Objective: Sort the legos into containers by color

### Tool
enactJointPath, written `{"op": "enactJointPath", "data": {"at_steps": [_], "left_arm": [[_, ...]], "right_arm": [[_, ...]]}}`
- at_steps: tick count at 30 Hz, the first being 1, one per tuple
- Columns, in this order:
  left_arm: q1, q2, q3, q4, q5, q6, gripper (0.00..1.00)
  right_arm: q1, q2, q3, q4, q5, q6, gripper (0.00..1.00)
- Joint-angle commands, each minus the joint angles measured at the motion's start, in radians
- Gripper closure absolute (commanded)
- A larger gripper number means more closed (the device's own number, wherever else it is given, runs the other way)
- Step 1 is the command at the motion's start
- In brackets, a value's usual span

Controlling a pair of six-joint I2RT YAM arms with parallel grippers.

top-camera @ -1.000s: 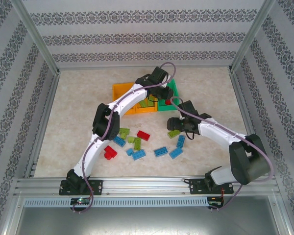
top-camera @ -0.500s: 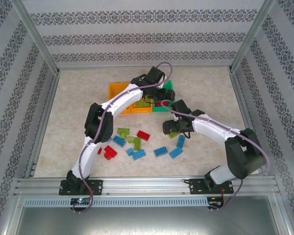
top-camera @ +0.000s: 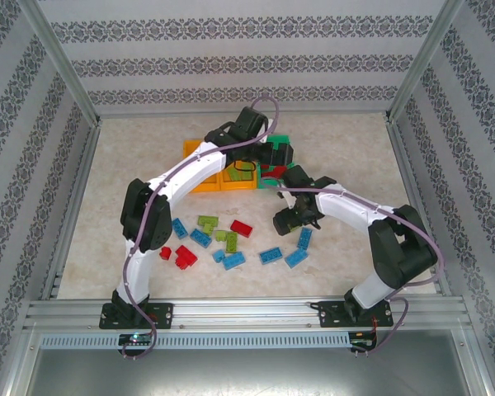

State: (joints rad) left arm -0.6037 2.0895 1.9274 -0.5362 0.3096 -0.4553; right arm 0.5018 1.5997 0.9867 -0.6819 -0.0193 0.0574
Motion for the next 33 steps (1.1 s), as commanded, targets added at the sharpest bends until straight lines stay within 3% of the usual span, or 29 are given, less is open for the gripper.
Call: {"op": "enactJointPath", "data": {"at_steps": [1, 7, 16, 26, 33], "left_arm": [[0.036, -0.058, -0.059, 0.053, -0.012, -0.044, 0.0], [0.114, -0.13, -0.198, 0.106, 0.009, -0.075, 0.0], [0.145, -0.216, -0.324, 0.128, -0.007, -0.062, 0.0], [0.17, -0.322, -0.462, 0.143, -0.041, -0.052, 0.0], [0.189, -0.415, -0.565, 0.119, -0.103, -0.019, 0.0]], "right_arm": [[0.015, 0.039, 0.028, -0.029, -0.021, -0.057, 0.08], [0.018, 0.094, 0.038, -0.026, 0.004, -0.083, 0.09], [0.027, 0.149, 0.08, -0.04, 0.026, -0.077, 0.16], [0.042, 0.166, 0.109, -0.073, 0.085, -0.053, 0.36], [0.037, 0.029, 0.141, 0.031, -0.054, 0.032, 0.39]]}}
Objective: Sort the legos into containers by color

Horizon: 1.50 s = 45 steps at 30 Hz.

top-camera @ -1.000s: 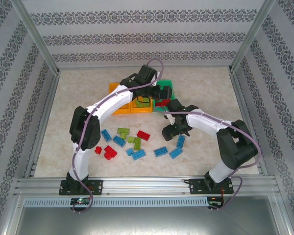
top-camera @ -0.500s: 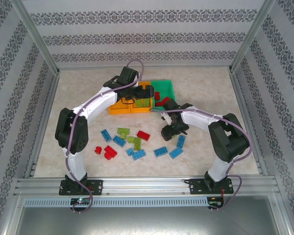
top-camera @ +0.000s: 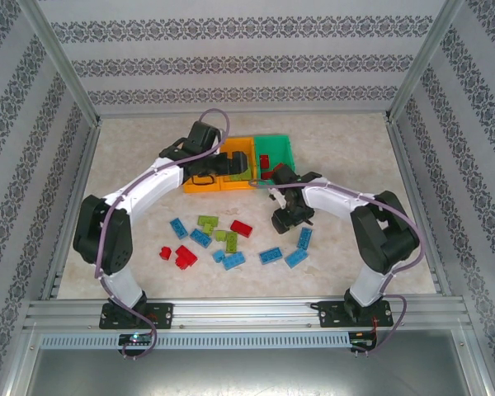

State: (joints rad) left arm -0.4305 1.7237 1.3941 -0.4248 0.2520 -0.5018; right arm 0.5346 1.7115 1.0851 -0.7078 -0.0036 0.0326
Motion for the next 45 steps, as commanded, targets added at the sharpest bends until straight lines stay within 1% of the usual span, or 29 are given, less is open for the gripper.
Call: {"op": "enactJointPath", "data": {"at_steps": [1, 4, 8, 11, 16, 22, 25, 31, 38, 41, 45], "left_arm": [[0.018, -0.064, -0.051, 0.006, -0.055, 0.033, 0.01], [0.021, -0.106, -0.1, -0.016, -0.096, 0.051, 0.01], [0.03, -0.167, -0.177, -0.054, -0.145, 0.063, 0.01], [0.039, -0.214, -0.235, -0.085, -0.181, 0.063, 0.01], [0.061, -0.279, -0.317, -0.145, -0.224, 0.051, 0.01], [0.078, -0.329, -0.403, -0.196, -0.273, 0.028, 0.01], [0.083, -0.346, -0.451, -0.202, -0.292, 0.002, 0.01], [0.087, -0.338, -0.488, -0.22, -0.268, -0.035, 0.01], [0.085, -0.319, -0.51, -0.233, -0.256, -0.067, 0.01], [0.086, -0.317, -0.522, -0.232, -0.248, -0.07, 0.0], [0.085, -0.301, -0.532, -0.231, -0.243, -0.07, 0.03]], "right_arm": [[0.003, -0.101, 0.052, 0.086, -0.1, 0.081, 0.39], [0.001, -0.119, 0.105, 0.147, -0.168, 0.153, 0.39], [-0.001, -0.08, 0.206, 0.217, -0.205, 0.248, 0.39], [-0.003, -0.015, 0.285, 0.265, -0.229, 0.31, 0.38], [-0.004, 0.143, 0.438, 0.266, -0.241, 0.416, 0.38], [-0.005, 0.271, 0.527, 0.296, -0.244, 0.508, 0.38], [-0.005, 0.313, 0.559, 0.293, -0.225, 0.524, 0.38], [-0.007, 0.399, 0.645, 0.242, -0.195, 0.531, 0.33], [-0.009, 0.452, 0.69, 0.225, -0.179, 0.544, 0.3], [-0.008, 0.47, 0.708, 0.217, -0.168, 0.54, 0.25], [-0.006, 0.478, 0.713, 0.214, -0.168, 0.537, 0.24]]}}
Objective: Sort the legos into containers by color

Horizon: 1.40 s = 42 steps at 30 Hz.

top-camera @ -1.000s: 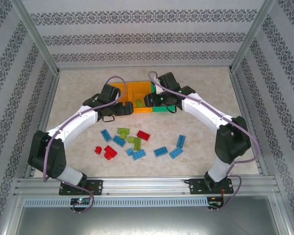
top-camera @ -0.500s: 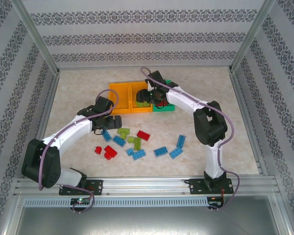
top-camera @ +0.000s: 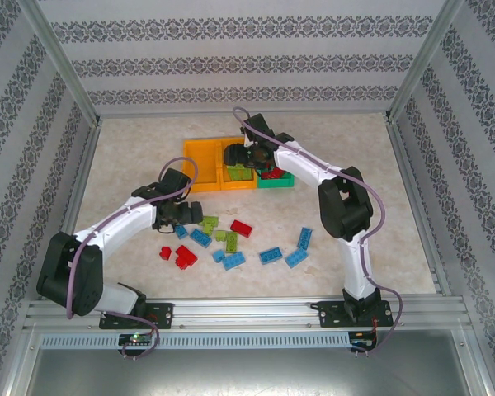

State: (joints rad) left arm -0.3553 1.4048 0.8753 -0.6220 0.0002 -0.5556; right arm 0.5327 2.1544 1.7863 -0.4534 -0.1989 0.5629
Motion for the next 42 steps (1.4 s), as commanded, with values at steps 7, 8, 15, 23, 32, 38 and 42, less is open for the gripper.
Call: {"op": "enactJointPath", "data": {"at_steps": [7, 8, 15, 23, 32, 38, 42], "left_arm": [[0.013, 0.028, -0.037, -0.022, 0.013, -0.05, 0.08], [0.015, 0.03, -0.04, -0.023, 0.013, -0.057, 0.08], [0.048, 0.04, -0.084, 0.012, 0.048, -0.098, 0.11], [0.067, 0.1, -0.07, 0.06, 0.075, -0.096, 0.17], [0.072, 0.174, -0.045, 0.079, 0.076, -0.074, 0.44], [0.08, 0.187, -0.029, 0.091, 0.058, -0.067, 0.68], [0.082, 0.197, 0.003, 0.085, 0.042, -0.05, 0.78]], "right_arm": [[0.003, 0.006, -0.002, -0.03, 0.029, 0.004, 0.24], [0.005, -0.002, -0.007, -0.023, 0.03, 0.003, 0.23], [0.017, -0.079, -0.061, 0.03, 0.04, -0.013, 0.21], [0.023, -0.197, -0.168, 0.086, 0.051, -0.028, 0.19], [-0.005, -0.348, -0.369, 0.088, 0.124, -0.076, 0.17], [-0.057, -0.474, -0.541, 0.106, 0.158, -0.087, 0.16], [-0.082, -0.547, -0.629, 0.097, 0.179, -0.111, 0.16]]}}
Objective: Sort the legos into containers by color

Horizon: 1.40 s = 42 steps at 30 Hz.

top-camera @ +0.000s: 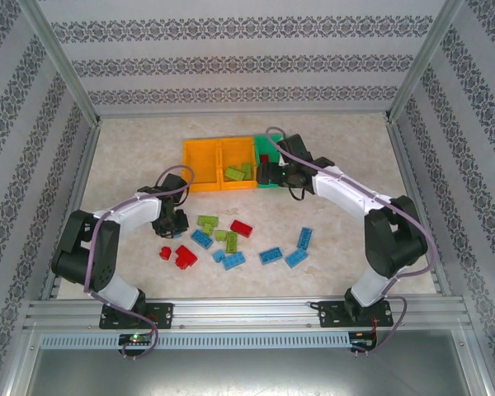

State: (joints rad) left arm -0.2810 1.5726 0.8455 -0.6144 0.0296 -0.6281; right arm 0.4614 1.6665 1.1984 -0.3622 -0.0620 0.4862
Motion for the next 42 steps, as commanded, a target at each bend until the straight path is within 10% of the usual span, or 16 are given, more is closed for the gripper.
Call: {"op": "enactJointPath", "data": {"at_steps": [1, 15, 30, 42], "left_arm": [[0.01, 0.029, 0.044, 0.075, 0.008, 0.027, 0.81], [0.007, -0.034, 0.31, 0.051, 0.012, 0.13, 0.87], [0.008, 0.386, 0.755, -0.017, 0.049, 0.258, 0.89], [0.007, 0.447, 0.812, -0.023, 0.053, 0.229, 0.65]], "right_arm": [[-0.013, -0.076, -0.063, 0.002, 0.048, -0.048, 0.16], [0.001, -0.259, -0.365, -0.003, 0.104, -0.008, 0.16], [0.317, -0.199, -0.317, -0.036, 0.175, 0.174, 0.19], [0.53, 0.006, -0.137, -0.067, 0.177, 0.321, 0.2]]}}
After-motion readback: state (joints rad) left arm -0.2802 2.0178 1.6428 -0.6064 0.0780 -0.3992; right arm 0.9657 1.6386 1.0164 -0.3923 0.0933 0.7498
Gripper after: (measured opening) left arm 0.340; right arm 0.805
